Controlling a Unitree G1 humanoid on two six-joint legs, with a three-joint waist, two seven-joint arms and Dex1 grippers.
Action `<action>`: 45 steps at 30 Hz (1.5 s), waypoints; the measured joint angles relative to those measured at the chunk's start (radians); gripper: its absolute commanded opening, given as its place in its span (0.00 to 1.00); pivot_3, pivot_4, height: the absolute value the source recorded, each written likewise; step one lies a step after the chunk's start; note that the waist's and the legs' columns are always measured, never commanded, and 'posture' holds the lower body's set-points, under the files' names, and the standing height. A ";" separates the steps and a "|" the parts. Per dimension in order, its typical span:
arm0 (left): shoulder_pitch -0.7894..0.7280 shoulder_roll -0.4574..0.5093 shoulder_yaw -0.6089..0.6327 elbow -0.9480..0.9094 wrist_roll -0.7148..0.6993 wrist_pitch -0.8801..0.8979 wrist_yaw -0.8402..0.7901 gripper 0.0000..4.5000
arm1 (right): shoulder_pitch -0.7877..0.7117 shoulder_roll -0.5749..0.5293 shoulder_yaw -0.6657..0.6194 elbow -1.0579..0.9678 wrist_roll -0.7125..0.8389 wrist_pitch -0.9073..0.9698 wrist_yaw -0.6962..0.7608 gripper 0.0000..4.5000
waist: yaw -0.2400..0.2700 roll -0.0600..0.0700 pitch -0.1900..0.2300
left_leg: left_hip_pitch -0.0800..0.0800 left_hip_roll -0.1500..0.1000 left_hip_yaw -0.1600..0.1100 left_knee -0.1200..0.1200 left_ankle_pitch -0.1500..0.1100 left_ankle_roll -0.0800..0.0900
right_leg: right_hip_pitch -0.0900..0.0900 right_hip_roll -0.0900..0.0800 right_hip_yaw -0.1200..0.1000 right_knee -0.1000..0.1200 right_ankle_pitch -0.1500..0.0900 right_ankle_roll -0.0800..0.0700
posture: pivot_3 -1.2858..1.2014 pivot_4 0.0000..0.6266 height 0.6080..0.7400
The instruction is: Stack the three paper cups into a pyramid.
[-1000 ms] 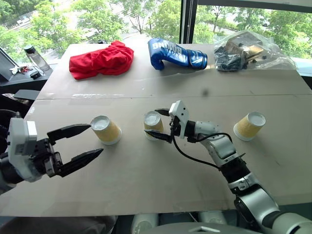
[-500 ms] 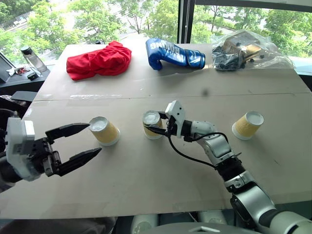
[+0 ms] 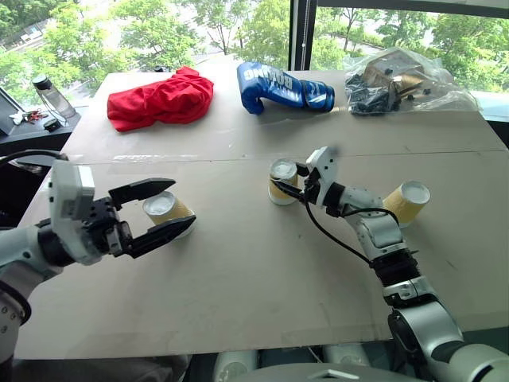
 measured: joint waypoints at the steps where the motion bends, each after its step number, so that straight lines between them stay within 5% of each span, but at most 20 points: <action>1: -0.023 0.000 -0.020 -0.004 -0.006 0.008 0.010 1.00 | -0.004 -0.002 -0.004 0.009 0.000 0.000 -0.003 0.45 | 0.000 0.000 0.000 | 0.000 0.000 0.000 0.000 0.000 0.000 | 0.000 0.002 0.000 0.000 0.000 0.000 | 0.52 0.24 1.00; 2: -0.040 0.000 -0.031 -0.004 -0.010 0.012 0.016 1.00 | -0.007 -0.002 -0.006 0.012 0.000 0.000 -0.004 0.45 | 0.000 0.000 0.000 | 0.000 0.001 0.000 0.000 0.000 0.000 | -0.001 0.003 0.001 0.000 0.000 0.000 | 0.52 0.24 1.00; 3: -0.069 0.000 -0.051 -0.004 -0.012 0.017 0.026 1.00 | -0.011 -0.001 -0.007 0.016 0.002 0.001 -0.001 0.69 | 0.000 0.000 0.000 | 0.000 0.001 0.000 0.000 0.000 0.000 | -0.001 0.004 0.001 0.001 0.000 0.000 | 0.52 0.24 1.00; 6: -0.090 0.000 -0.071 -0.004 -0.012 0.027 0.031 1.00 | -0.013 0.004 -0.006 0.016 0.006 0.009 0.004 0.98 | -0.001 0.000 0.000 | -0.001 0.002 0.001 0.000 0.000 0.000 | -0.002 0.005 0.002 0.001 0.000 0.000 | 0.52 0.24 1.00; 7: -0.096 0.000 -0.080 -0.004 -0.012 0.031 0.031 1.00 | -0.012 0.004 -0.006 0.012 0.007 0.013 0.005 0.99 | 0.000 0.000 0.000 | -0.001 0.002 0.001 0.000 0.000 0.000 | -0.003 0.005 0.002 0.001 0.000 0.000 | 0.52 0.24 1.00; 19: -0.278 -0.013 -0.204 0.003 -0.035 0.063 0.056 1.00 | 0.206 -0.171 -0.040 -0.399 0.046 0.101 0.017 0.99 | 0.016 0.000 0.000 | -0.003 0.001 0.001 0.001 0.000 0.000 | -0.003 0.005 0.002 0.000 0.000 0.000 | 0.52 0.24 1.00; 30: -0.571 -0.152 -0.529 0.021 -0.020 0.138 0.111 1.00 | 0.625 -0.298 -0.376 -0.843 0.107 0.144 -0.132 0.99 | 0.032 0.000 0.000 | -0.003 -0.002 0.001 0.002 0.003 -0.004 | -0.002 0.009 0.004 0.000 0.000 0.001 | 0.52 0.24 1.00; 33: -0.617 -0.159 -0.580 0.070 0.032 0.131 0.068 1.00 | 0.743 -0.281 -0.432 -0.857 0.067 0.131 -0.198 0.99 | 0.027 0.000 0.001 | -0.002 -0.001 0.001 0.002 0.003 -0.004 | -0.002 0.010 0.007 0.001 0.000 0.001 | 0.52 0.24 1.00; 45: -0.657 -0.172 -0.609 0.125 0.109 0.102 -0.022 1.00 | 0.731 -0.139 -0.446 -0.802 0.043 0.100 -0.377 0.99 | 0.031 0.000 0.001 | -0.002 -0.001 0.001 0.003 0.004 -0.005 | -0.002 0.011 0.008 0.001 0.000 0.001 | 0.52 0.24 1.00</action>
